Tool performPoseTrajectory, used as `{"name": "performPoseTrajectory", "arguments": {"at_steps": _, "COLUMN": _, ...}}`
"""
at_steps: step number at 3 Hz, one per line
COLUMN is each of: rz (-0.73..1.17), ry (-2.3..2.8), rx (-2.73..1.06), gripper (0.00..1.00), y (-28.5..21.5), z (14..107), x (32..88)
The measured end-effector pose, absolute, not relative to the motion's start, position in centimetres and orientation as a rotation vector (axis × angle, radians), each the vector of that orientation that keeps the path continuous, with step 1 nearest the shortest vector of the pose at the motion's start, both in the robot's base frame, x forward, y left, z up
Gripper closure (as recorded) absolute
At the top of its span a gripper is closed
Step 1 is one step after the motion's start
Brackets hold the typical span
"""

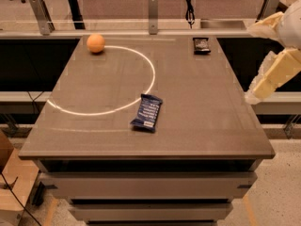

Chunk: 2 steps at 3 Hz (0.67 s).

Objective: Move rxbar chocolate near orange

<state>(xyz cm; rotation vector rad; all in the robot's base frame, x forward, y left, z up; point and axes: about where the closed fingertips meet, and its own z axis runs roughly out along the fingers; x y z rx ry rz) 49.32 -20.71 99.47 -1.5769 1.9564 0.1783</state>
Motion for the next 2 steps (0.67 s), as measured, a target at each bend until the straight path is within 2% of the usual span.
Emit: {"name": "performPoseTrajectory", "arguments": {"at_steps": 2, "rz": 0.207, "ry": 1.933, "rx": -1.563, "gripper": 0.00, "y": -20.47, "z": 99.70, "x": 49.98}}
